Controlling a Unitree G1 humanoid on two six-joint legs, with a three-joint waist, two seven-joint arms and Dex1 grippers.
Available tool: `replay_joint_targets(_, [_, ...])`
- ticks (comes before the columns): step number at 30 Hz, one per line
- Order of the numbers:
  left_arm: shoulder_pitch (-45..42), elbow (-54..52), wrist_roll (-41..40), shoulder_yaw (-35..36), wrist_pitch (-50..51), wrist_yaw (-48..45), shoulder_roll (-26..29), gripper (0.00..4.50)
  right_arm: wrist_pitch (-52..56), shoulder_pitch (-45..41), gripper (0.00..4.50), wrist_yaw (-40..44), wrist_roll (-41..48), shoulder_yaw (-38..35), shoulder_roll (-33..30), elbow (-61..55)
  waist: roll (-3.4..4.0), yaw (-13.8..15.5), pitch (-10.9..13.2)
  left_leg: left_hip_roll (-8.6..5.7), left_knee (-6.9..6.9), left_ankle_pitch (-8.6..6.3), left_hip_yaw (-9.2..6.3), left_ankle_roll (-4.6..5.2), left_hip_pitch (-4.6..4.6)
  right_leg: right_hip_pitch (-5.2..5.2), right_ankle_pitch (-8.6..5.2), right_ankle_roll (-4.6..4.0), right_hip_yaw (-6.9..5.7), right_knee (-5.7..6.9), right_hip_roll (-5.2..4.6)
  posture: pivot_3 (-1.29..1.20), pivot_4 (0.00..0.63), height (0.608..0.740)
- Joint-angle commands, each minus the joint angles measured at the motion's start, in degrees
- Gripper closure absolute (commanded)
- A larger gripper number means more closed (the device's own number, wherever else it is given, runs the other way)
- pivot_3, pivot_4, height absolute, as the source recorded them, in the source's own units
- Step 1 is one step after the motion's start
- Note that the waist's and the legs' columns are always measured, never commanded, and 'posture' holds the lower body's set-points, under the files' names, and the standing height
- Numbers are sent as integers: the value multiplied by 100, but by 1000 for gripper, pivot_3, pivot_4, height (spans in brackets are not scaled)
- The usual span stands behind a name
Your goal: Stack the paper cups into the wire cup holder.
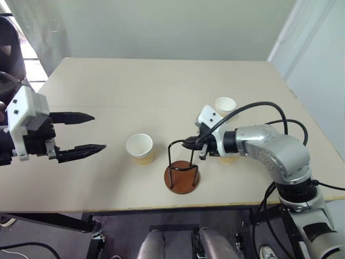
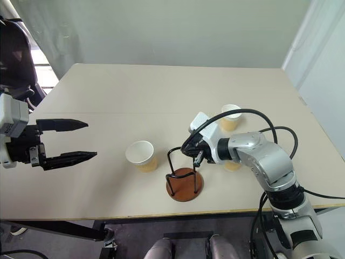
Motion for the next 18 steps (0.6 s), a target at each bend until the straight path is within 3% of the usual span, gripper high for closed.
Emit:
replay_joint_targets(1, [-77,-33,16,164,-49,-38,104,0,-110,10,4485,-14,127,99,-93,-162,0,0,0,0,-1,0,1,0,0,0,0,0,0,0,0,0,150,740])
replay_joint_targets(6, [-63,-49,24,197,-38,-42,99,0,-184,5,4485,-49,160,194,-198,-173,-2,1,-1,0,-1,0,1,0,0,0,0,0,1,0,0,0,150,740])
replay_joint_targets(10, [-83,-50,9,159,-39,-35,86,0,-183,-5,3397,5,228,264,-295,-200,-4,1,-2,1,-1,0,0,0,-2,-2,0,0,1,-1,0,0,150,740])
replay_joint_targets(18, [-233,-1,-31,-34,-67,-26,49,0,-388,-215,528,312,284,365,-816,-219,-4,11,-3,0,-2,-1,1,-1,-5,-3,0,0,2,-4,0,0,150,740])
